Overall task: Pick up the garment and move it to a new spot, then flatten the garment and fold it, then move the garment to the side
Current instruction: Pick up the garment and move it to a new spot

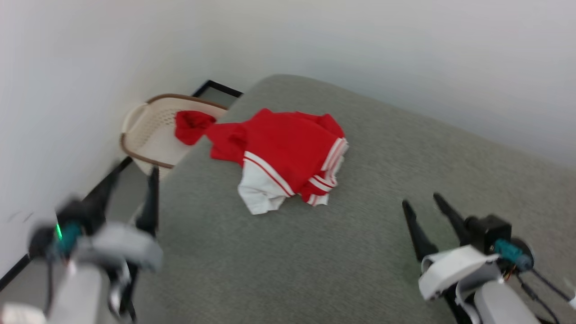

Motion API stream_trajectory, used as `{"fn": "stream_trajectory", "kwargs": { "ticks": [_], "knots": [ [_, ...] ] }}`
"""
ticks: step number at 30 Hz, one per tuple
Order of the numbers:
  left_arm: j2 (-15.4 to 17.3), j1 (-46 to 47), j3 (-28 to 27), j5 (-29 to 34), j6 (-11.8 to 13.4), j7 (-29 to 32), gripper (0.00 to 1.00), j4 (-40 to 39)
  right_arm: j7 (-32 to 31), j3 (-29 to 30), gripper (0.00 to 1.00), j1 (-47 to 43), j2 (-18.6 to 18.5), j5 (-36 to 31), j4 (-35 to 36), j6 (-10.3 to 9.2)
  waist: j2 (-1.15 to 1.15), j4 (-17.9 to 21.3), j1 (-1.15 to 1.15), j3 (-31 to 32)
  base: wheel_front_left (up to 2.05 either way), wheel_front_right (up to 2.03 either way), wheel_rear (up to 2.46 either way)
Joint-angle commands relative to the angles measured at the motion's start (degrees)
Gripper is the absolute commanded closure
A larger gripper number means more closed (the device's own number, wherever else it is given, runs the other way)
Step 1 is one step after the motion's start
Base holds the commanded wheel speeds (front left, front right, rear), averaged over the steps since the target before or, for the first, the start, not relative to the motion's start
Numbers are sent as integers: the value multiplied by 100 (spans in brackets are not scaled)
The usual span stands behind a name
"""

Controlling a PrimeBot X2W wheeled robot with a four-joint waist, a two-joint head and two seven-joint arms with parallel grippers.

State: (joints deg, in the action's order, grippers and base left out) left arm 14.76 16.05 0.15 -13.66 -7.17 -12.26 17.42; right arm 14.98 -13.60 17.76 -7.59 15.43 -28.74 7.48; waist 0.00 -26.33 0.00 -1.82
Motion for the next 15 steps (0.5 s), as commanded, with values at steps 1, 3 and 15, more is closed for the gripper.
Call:
{"fn": "stream_trajectory", "kwargs": {
  "ticks": [1, 3, 15],
  "knots": [
    [146, 373, 85, -33, -28, 12, 0, 75, 28, 36, 0, 154, -46, -86, 69, 2, 0, 769, 0, -683, 0, 0, 0],
    [346, 868, 318, -226, -31, 90, 0, 250, 28, 60, 0, 265, -22, -119, 157, 2, 0, 1041, 0, -902, 0, 0, 0],
    [1554, 3018, 1930, -2530, -28, 1909, 0, 2118, 21, 29, 0, 642, 166, -197, 491, 2, 0, 2242, 0, -1584, 0, 0, 0]
  ]
}}
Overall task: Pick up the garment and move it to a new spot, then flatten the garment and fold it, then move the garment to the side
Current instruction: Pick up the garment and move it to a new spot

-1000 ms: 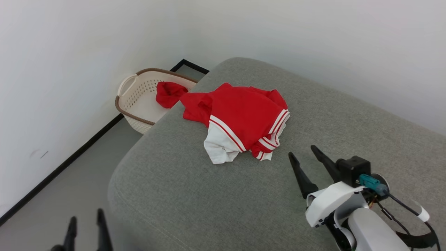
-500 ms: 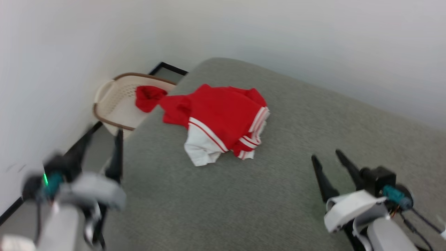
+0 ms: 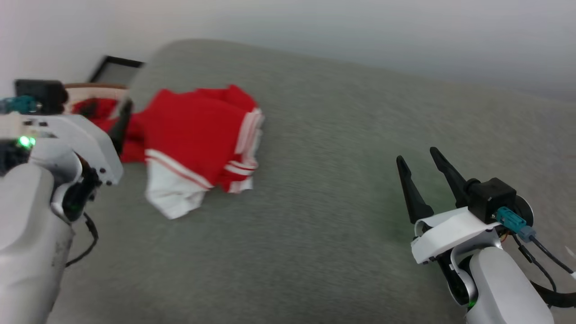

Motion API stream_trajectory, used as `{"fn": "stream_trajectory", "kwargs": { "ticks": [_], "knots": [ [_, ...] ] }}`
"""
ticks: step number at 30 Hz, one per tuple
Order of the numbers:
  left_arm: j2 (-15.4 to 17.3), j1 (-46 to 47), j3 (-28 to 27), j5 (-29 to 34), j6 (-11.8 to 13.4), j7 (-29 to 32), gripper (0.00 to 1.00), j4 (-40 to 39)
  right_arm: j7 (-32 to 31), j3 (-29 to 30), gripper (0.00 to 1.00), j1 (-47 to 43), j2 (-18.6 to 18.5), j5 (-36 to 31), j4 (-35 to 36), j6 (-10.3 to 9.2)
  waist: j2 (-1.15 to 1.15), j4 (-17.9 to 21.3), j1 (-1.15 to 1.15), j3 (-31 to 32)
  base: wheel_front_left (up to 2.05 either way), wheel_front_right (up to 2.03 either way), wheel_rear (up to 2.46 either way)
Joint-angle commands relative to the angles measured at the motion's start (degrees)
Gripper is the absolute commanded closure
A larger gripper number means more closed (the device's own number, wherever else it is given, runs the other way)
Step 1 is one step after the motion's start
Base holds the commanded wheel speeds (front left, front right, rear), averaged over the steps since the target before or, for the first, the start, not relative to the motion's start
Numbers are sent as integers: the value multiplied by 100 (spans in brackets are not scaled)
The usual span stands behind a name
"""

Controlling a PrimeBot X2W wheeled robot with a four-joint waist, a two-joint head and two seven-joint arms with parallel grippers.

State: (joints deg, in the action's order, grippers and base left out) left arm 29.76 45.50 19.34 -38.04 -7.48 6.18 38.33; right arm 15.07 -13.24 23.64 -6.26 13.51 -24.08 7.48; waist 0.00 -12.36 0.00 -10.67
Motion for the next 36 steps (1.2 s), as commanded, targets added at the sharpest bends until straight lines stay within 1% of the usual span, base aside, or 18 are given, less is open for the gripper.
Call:
{"fn": "stream_trajectory", "kwargs": {
  "ticks": [1, 3, 5, 10, 12, 17, 22, 23, 25, 26, 27, 28, 31, 36],
  "knots": [
    [147, 129, 174, -391, 6, 424, 0, 111, 13, -10, 0, 46, 41, 5, 39, 2, 0, 902, 0, -704, 0, 0, 0],
    [323, 166, 516, -894, 6, 1081, 0, 160, 13, -14, 0, 49, 53, 18, 67, 2, 0, 996, 0, -726, 0, 0, 0],
    [512, 224, 731, -1307, 5, 1464, 0, 179, 12, -10, 0, 67, 54, 25, 99, 2, 0, 1069, 0, -759, 0, 0, 0],
    [748, 236, 1079, -2188, 4, 1926, 0, 130, 13, -35, 0, 191, 40, 20, 186, 2, 0, 1236, 0, -969, 0, 0, 0],
    [805, 229, 1222, -2397, 4, 1992, 0, 121, 13, -41, 0, 240, 37, 7, 239, 2, 0, 1301, 0, -1113, 0, 0, 0],
    [798, 329, 1593, -2677, 4, 1990, 0, 324, 12, -66, 0, 359, 30, -55, 328, 2, 0, 1425, 0, -1438, 0, 0, 0],
    [467, 216, 1991, -2989, 6, 2009, 0, 614, 13, -89, 0, 435, -8, -82, 329, 2, 0, 1466, 0, -1531, 0, 0, 0],
    [467, 216, 1991, -2989, 6, 2009, 0, 614, 13, -89, 0, 435, -8, -82, 329, 2, 0, 1466, 0, -1531, 0, 0, 0],
    [354, 152, 2187, -3111, 6, 2155, 0, 637, 13, -102, 0, 430, -19, -114, 337, 2, 0, 1455, 0, -1527, 0, 0, 0],
    [327, 132, 2270, -3172, 1, 2196, 13, 638, 12, -116, 0, 440, -22, -118, 339, 2, 0, 1449, 0, -1519, 0, 0, 0],
    [307, 125, 2319, -3234, 1, 2185, 61, 653, 12, -128, 0, 455, -21, -117, 348, 2, 0, 1443, 0, -1504, 0, 0, 0],
    [293, 128, 2340, -3285, 1, 2132, 100, 692, 13, -136, 0, 470, -17, -124, 357, 2, 0, 1433, 0, -1482, 0, 0, 0],
    [327, 213, 2366, -3413, 0, 1953, 100, 732, 13, -167, 0, 464, 7, -114, 353, 2, 0, 1399, 0, -1364, 0, 0, 0],
    [525, 442, 2395, -3401, -14, 1310, 100, 506, 13, -115, 0, 266, 43, -54, 276, 2, 0, 1274, 0, -1045, 0, 0, 0]
  ]
}}
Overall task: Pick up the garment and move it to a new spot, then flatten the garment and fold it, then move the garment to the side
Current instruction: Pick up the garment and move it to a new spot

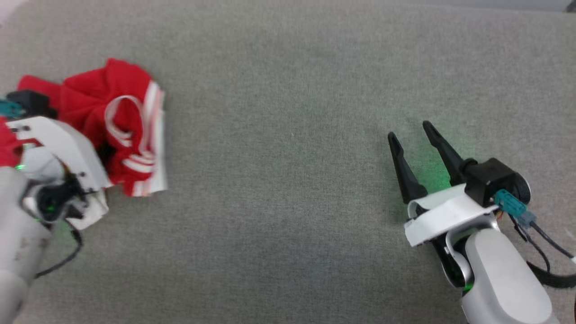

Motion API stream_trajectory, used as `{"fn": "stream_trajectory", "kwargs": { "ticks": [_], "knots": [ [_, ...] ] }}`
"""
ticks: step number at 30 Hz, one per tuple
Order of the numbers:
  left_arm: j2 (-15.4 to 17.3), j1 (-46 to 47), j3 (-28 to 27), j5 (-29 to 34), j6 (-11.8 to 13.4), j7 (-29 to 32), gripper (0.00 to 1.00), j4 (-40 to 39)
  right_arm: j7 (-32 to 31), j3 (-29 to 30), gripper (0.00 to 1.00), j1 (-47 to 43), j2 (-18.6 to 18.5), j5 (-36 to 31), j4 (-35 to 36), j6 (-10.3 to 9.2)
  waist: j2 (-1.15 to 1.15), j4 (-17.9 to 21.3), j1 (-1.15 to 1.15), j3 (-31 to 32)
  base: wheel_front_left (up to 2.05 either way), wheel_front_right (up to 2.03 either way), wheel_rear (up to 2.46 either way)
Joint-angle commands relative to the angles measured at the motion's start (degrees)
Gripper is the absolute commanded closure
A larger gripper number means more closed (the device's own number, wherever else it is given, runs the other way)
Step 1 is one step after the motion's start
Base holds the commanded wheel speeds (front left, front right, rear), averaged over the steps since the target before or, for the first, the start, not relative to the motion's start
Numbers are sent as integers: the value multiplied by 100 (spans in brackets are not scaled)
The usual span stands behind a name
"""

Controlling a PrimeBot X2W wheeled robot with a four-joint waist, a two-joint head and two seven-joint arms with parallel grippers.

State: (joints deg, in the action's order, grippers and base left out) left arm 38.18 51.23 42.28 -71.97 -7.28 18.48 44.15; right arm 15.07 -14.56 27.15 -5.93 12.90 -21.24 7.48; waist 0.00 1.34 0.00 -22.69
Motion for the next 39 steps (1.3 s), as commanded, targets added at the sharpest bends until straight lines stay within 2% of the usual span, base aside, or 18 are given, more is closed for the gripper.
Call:
{"fn": "stream_trajectory", "kwargs": {
  "ticks": [1, 5, 10, 13, 19, 25, 30, 33, 39],
  "knots": [
    [-267, -91, 128, -2, -35, -27, 100, -138, 12, 33, 0, -144, 13, 17, -31, 2, 0, -130, 0, 234, 0, 0, 0],
    [19, 109, 279, 40, -24, -409, 100, -433, 13, 123, 0, -268, 34, 90, -64, 2, 0, -208, 0, 504, 0, 0, 0],
    [156, 312, 709, 157, -24, -677, 100, -1073, 12, 383, 0, -490, 73, 185, -30, 2, 0, -195, 0, 756, 0, 0, 0],
    [297, 474, 1007, 254, -24, -803, 100, -1472, 12, 505, 0, -598, 118, 214, 7, 2, 0, -102, 0, 821, 0, 0, 0],
    [330, 965, 1605, 422, -24, -1014, 100, -2259, 13, 772, 0, -712, 193, 232, 156, 2, 0, 250, 0, 789, 0, 0, 0],
    [111, 1548, 2188, 496, -23, -1271, 100, -2949, 9, 1057, 0, -752, 253, 259, 345, 2, 0, 737, 0, 615, 0, 0, 0],
    [-203, 1965, 2796, 493, -23, -1414, 100, -3342, 8, 1228, 0, -741, 292, 354, 479, 2, 0, 1144, 0, 424, 0, 0, 0],
    [-277, 2031, 3030, 578, -15, -1211, 100, -3438, 9, 1270, 0, -718, 304, 431, 544, 2, 0, 1378, 0, 312, 0, 0, 0],
    [-270, 1714, 3111, 510, -15, -661, 100, -3495, 9, 1253, 0, -697, 306, 725, 636, 2, 0, 1749, 0, 110, 0, 0, 0]
  ]
}}
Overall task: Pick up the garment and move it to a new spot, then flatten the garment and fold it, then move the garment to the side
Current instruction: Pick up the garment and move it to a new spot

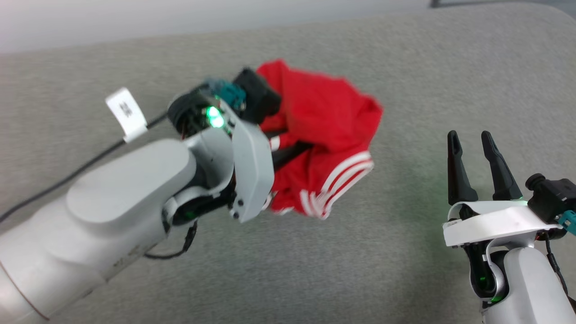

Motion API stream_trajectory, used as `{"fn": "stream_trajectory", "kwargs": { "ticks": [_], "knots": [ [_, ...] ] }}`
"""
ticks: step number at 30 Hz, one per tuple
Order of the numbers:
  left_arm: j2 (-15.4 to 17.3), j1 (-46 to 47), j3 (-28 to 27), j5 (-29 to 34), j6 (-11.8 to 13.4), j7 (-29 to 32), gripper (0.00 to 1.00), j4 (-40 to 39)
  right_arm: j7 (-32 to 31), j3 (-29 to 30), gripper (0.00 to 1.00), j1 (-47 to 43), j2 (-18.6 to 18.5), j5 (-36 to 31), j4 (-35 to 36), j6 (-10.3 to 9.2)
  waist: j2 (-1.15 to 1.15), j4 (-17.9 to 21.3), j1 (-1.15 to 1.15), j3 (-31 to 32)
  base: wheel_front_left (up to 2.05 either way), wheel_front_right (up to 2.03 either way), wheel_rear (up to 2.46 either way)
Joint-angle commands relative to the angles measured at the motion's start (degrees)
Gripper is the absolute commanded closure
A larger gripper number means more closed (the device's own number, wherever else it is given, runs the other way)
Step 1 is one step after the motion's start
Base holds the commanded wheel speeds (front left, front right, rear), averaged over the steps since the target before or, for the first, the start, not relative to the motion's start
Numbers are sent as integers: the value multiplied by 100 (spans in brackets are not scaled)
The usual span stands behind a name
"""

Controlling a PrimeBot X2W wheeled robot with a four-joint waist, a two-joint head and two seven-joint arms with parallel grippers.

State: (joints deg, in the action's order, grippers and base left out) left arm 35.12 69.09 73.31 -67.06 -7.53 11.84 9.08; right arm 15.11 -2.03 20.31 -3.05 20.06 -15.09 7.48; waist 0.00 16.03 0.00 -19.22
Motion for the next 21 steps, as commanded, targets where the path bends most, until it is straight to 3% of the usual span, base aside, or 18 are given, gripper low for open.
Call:
{"fn": "stream_trajectory", "kwargs": {
  "ticks": [1, 13, 18, 21],
  "knots": [
    [61, -123, 2, 47, 11, 76, 100, 51, 5, -7, 0, -7, 19, 49, 32, 2, 0, 326, 0, -273, 0, 0, 0],
    [-27, -657, 24, 382, 11, 856, 100, 911, 5, -42, 0, 123, 19, 290, 137, 2, 0, 590, 0, -577, 0, 0, 0],
    [-83, -747, 54, 459, 20, 910, 100, 1220, 5, -85, 0, 110, 19, 356, 155, 2, 0, 634, 0, -644, 0, 0, 0],
    [-87, -829, 70, 531, 41, 916, 56, 1346, 5, -78, 0, 85, 19, 329, 148, 2, 0, 612, 0, -634, 0, 0, 0]
  ]
}}
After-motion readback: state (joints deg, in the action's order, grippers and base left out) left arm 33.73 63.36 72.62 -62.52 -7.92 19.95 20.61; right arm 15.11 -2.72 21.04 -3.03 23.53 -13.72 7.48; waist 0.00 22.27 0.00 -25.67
